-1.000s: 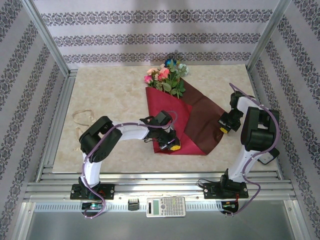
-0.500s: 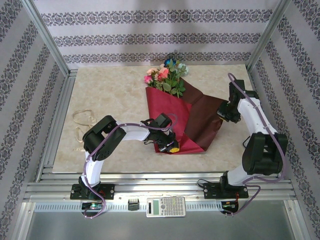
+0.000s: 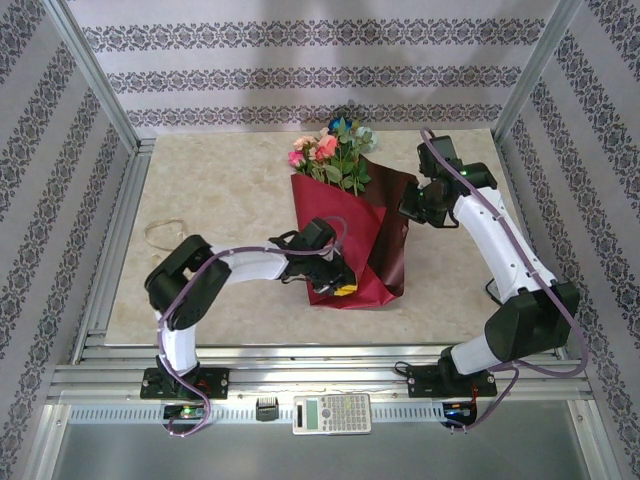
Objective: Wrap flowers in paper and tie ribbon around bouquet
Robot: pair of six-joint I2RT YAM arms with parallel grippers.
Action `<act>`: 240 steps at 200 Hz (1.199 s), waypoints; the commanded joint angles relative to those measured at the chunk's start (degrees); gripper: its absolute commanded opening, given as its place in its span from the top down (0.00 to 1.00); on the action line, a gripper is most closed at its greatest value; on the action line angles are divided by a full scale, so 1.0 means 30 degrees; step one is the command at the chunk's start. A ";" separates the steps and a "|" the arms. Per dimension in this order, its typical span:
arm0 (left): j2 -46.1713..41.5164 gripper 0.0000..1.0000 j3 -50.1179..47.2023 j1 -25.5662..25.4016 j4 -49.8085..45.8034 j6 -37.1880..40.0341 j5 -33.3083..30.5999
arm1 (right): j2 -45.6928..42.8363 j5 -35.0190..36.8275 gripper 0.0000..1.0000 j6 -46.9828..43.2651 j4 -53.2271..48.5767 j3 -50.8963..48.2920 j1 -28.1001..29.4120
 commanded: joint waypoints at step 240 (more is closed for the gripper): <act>-0.0969 0.75 -0.0411 0.2887 0.3756 -0.2106 -0.0137 | 0.1349 0.1219 1.00 0.2348 -0.1087 0.4501 0.4462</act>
